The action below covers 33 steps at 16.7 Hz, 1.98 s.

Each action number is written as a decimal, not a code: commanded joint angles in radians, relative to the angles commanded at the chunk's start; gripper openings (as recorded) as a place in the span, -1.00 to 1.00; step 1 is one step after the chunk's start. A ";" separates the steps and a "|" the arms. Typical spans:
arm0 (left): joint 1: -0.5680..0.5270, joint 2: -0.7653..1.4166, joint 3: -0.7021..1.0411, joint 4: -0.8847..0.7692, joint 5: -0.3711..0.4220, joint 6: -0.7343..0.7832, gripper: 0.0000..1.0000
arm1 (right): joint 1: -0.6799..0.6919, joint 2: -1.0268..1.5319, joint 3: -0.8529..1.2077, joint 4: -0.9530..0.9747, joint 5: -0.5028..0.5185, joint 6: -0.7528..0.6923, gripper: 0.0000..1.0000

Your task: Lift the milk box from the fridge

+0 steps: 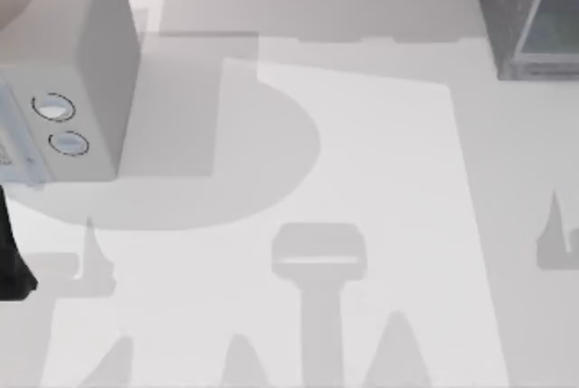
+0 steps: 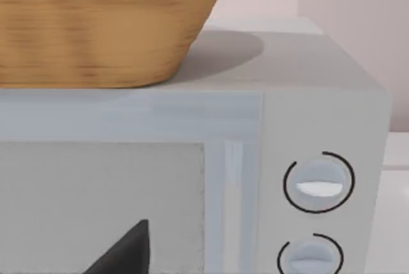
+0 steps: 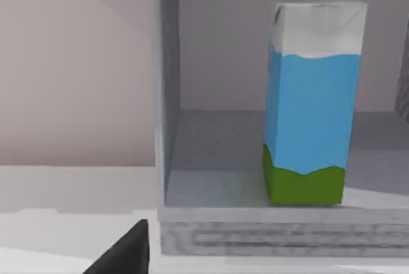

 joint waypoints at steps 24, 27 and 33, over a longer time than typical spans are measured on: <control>0.000 0.000 0.000 0.000 0.000 0.000 1.00 | -0.404 1.420 0.131 1.251 -0.391 0.012 1.00; 0.000 0.000 0.000 0.000 0.000 0.000 1.00 | -0.384 1.447 0.168 1.233 -0.374 0.012 1.00; 0.000 0.000 0.000 0.000 0.000 0.000 1.00 | -0.244 1.605 0.517 1.063 -0.226 0.012 1.00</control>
